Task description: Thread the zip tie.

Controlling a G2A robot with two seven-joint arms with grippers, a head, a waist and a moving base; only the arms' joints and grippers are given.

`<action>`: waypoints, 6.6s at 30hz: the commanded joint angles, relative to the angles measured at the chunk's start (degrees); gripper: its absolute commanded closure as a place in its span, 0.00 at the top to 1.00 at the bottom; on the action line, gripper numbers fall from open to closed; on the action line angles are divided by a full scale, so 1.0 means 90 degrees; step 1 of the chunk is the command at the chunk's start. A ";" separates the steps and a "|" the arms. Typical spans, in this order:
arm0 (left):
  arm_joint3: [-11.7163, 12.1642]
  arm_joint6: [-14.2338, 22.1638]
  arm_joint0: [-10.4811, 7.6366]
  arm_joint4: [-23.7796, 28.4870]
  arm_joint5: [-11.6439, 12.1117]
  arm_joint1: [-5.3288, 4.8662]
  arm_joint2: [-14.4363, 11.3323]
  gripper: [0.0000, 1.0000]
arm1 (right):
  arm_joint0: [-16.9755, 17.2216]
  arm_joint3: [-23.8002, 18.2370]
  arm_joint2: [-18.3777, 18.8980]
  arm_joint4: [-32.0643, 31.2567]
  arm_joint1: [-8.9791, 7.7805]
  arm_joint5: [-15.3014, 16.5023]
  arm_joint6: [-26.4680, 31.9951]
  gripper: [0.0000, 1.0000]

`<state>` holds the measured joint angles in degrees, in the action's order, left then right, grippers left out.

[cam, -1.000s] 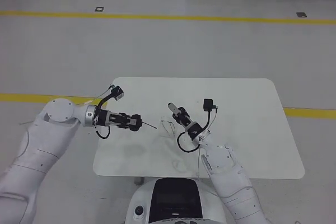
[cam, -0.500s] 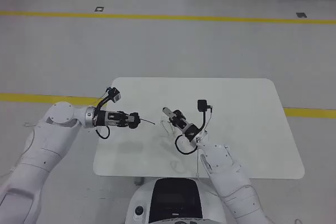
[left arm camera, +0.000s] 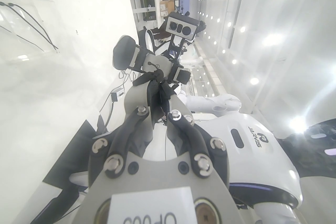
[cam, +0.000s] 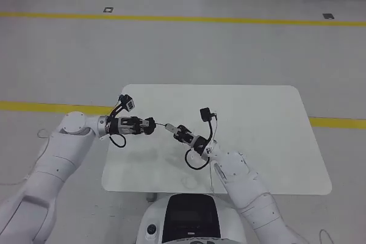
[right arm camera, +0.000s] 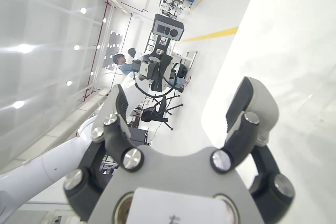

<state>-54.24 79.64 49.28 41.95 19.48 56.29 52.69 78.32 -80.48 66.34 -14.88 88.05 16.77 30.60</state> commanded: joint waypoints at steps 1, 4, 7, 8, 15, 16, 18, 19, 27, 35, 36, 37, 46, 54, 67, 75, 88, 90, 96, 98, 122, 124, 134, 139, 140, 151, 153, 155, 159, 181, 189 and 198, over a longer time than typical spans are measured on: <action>-0.0017 -0.0037 0.0013 0.0007 -0.0009 0.0002 -0.0003 0.00 | 0.0014 -0.0001 -0.0030 0.0095 0.0002 0.0018 0.0050 1.00; -0.0007 -0.0064 0.0098 0.0118 -0.0140 -0.0006 0.0023 0.00 | -0.0127 0.0206 0.0056 0.0815 -0.0027 0.0052 0.0608 1.00; 0.0103 0.0000 0.0157 0.0348 -0.0097 -0.0011 0.0012 0.00 | -0.0354 0.0556 0.0142 0.1588 -0.0068 0.0075 0.1443 1.00; 0.0155 0.0000 0.0168 0.0338 -0.0055 -0.0022 -0.0007 0.00 | -0.0420 0.0699 0.0133 0.1871 -0.0074 0.0018 0.1749 1.00; 0.0121 0.0000 0.0176 0.0344 0.0000 -0.0104 -0.0095 0.00 | -0.0630 0.0977 0.0181 0.2224 -0.0098 0.0040 0.2144 1.00; 0.0121 0.0000 0.0176 0.0344 0.0000 -0.0104 -0.0095 0.00 | -0.0630 0.0977 0.0181 0.2224 -0.0098 0.0040 0.2144 1.00; 0.0121 0.0000 0.0176 0.0344 0.0000 -0.0104 -0.0095 0.00 | -0.0630 0.0977 0.0181 0.2224 -0.0098 0.0040 0.2144 1.00; 0.0046 -0.0096 0.0212 0.0339 -0.0015 -0.0101 -0.0098 0.00 | -0.0607 0.0964 0.0165 0.2335 -0.0093 0.0024 0.2143 1.00; -0.0017 0.0000 0.0431 0.0688 -0.0065 -0.0235 -0.0089 0.00 | -0.0964 0.1623 0.0207 0.3626 -0.0148 -0.0048 0.3245 1.00; -0.0346 0.0000 0.0396 0.1155 0.0000 -0.0428 -0.0664 0.00 | -0.1309 0.2217 -0.0046 0.3930 -0.0128 0.0129 0.3316 0.50; -0.0343 0.0000 0.0369 0.1208 0.0000 -0.0449 -0.0714 0.00 | -0.1326 0.2251 -0.0072 0.3938 -0.0127 0.0157 0.3295 0.48; -0.0340 0.0000 0.0338 0.1288 0.0000 -0.0475 -0.0781 0.00 | -0.1343 0.2291 -0.0104 0.3962 -0.0127 0.0186 0.3289 0.48; -0.0243 0.0000 0.0150 0.1765 0.0000 -0.0631 -0.1189 0.00 | -0.1403 0.2437 -0.0188 0.4052 -0.0184 0.0301 0.3479 0.44; -0.0157 0.0000 0.0024 0.2008 0.0000 -0.0688 -0.1494 0.00 | -0.1331 0.2280 -0.0208 0.4030 -0.0251 0.0301 0.3642 0.37; -0.0066 0.0000 -0.0136 0.2222 0.0000 -0.0717 -0.1819 0.00 | -0.1297 0.2168 -0.0250 0.4060 -0.0301 0.0301 0.3564 0.18; -0.0034 0.0000 -0.0186 0.2295 0.0000 -0.0738 -0.1931 0.00 | -0.1288 0.2162 -0.0263 0.4092 -0.0326 0.0301 0.3505 0.15; 0.0053 0.0000 -0.0269 0.2346 0.0000 -0.0738 -0.2101 0.00 | -0.1290 0.2150 -0.0295 0.4111 -0.0355 0.0301 0.3423 0.00; 0.0073 0.0000 -0.0282 0.2350 0.0000 -0.0734 -0.2120 0.00 | -0.1286 0.2142 -0.0293 0.4114 -0.0359 0.0301 0.3416 0.00; 0.0092 0.0000 -0.0306 0.2308 0.0000 -0.0725 -0.2160 1.00 | -0.1257 0.2118 -0.0274 0.4101 -0.0377 0.0301 0.3351 0.00; 0.0092 0.0000 -0.0306 0.2308 0.0000 -0.0725 -0.2160 1.00 | -0.1246 0.2107 -0.0266 0.4097 -0.0383 0.0301 0.3313 0.00; -0.0009 -0.0200 -0.0283 0.2060 -0.0050 -0.0728 -0.2175 1.00 | -0.1104 0.1815 -0.0242 0.4224 -0.0427 0.0287 0.3234 0.00; -0.0172 0.0000 -0.0234 0.2059 -0.0004 -0.0735 -0.2132 1.00 | -0.1062 0.1748 -0.0265 0.4435 -0.0440 0.0300 0.3519 0.00; -0.0558 0.0000 -0.0192 0.1846 0.0000 -0.0810 -0.2134 1.00 | -0.1260 0.2026 -0.0473 0.5006 -0.0418 0.0286 0.4024 0.00; -0.0614 -0.0217 -0.0153 0.1770 -0.0023 -0.0808 -0.2116 1.00 | -0.1231 0.1978 -0.0485 0.4975 -0.0420 0.0250 0.3902 0.00; -0.0646 -0.0252 -0.0134 0.1699 -0.0011 -0.0816 -0.2088 1.00 | -0.1186 0.1893 -0.0517 0.5055 -0.0419 0.0169 0.3893 0.00; -0.1322 0.0000 0.0115 0.1937 0.0000 -0.0921 -0.1939 1.00 | -0.1328 0.2106 -0.0679 0.5705 -0.0415 0.0002 0.4423 0.00; -0.1428 0.0000 0.0139 0.1972 0.0000 -0.0949 -0.1949 1.00 | -0.1362 0.2136 -0.0715 0.5703 -0.0414 0.0019 0.4403 0.00; -0.1499 0.0000 0.0154 0.2007 0.0000 -0.0971 -0.1950 1.00 | -0.1379 0.2157 -0.0731 0.5683 -0.0416 0.0053 0.4344 0.00; -0.1594 0.0000 0.0181 0.2055 0.0000 -0.1020 -0.1925 1.00 | -0.1382 0.2169 -0.0767 0.5654 -0.0423 0.0111 0.4229 0.00; -0.1602 0.0000 0.0255 0.1980 0.0000 -0.1124 -0.1723 0.47 | -0.1355 0.1953 -0.0902 0.5072 -0.0541 -0.0020 0.3723 0.00; -0.1489 0.0000 0.0325 0.1915 0.0000 -0.1071 -0.1565 0.46 | -0.1263 0.1771 -0.0882 0.4847 -0.0619 -0.0150 0.3608 0.00; -0.1425 0.0000 0.0365 0.1794 0.0000 -0.0997 -0.1462 0.38 | -0.1278 0.1714 -0.0970 0.4724 -0.0663 -0.0295 0.3557 0.00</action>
<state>-67.10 79.64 52.54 58.21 19.48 47.26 39.46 66.88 -65.07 57.72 27.66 82.10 14.20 62.62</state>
